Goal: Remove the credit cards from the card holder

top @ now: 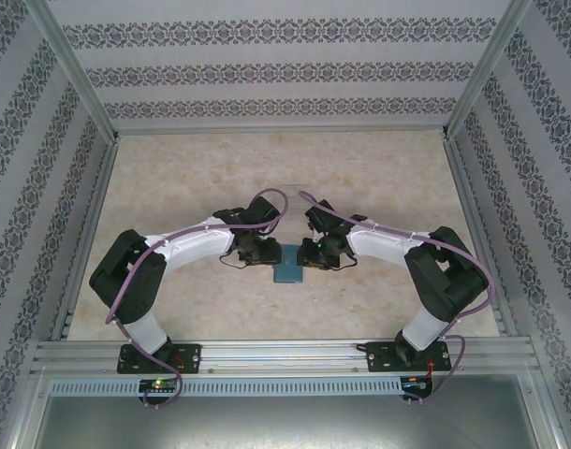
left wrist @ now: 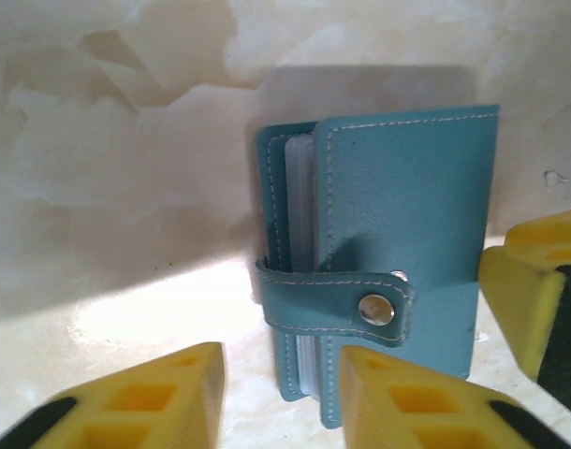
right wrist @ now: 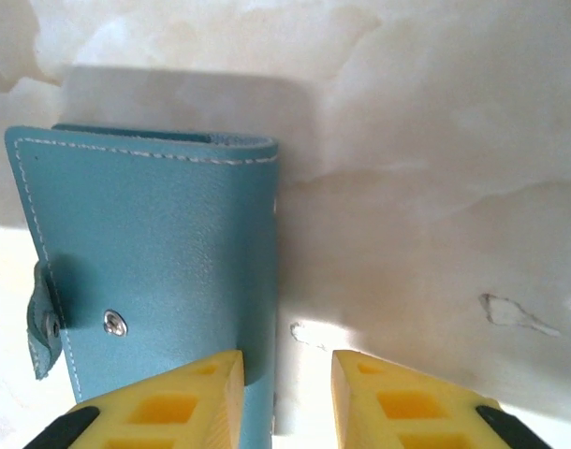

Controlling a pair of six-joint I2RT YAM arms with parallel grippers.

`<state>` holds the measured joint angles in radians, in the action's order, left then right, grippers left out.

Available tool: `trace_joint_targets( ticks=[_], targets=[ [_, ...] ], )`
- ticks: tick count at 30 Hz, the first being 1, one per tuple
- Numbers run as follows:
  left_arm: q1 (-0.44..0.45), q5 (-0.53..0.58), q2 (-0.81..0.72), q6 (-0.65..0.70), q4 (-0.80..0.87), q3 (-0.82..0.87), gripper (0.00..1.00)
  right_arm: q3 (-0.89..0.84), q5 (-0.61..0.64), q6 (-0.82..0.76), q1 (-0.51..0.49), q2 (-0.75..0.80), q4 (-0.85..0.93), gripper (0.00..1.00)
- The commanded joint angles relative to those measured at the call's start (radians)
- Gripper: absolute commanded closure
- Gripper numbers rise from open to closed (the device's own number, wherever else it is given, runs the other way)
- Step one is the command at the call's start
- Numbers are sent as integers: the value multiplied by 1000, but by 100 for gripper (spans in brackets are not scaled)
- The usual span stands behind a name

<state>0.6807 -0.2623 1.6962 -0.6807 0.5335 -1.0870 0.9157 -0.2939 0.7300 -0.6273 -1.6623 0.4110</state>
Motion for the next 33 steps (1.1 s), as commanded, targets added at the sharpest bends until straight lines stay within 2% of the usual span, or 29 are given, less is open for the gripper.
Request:
trace_joint_targets(
  ticks=[1,9,14,24,28,33],
  targets=[
    [-9,-41,-20,7,-33,0,55,20,44,-5,-15,34,53,68],
    [26,-9,54,32,55,-106,39,-20,55,30,18,128,37,71],
    [42,24,106,47,116,-166,33,-29,62,23,37,166,58,71],
    [42,41,140,79,183,-188,42,-32,69,19,43,185,69,71],
    [42,71,122,74,191,-179,52,-22,67,17,43,183,75,71],
    [40,102,94,68,199,-169,60,-12,71,17,39,179,80,71]
  ],
)
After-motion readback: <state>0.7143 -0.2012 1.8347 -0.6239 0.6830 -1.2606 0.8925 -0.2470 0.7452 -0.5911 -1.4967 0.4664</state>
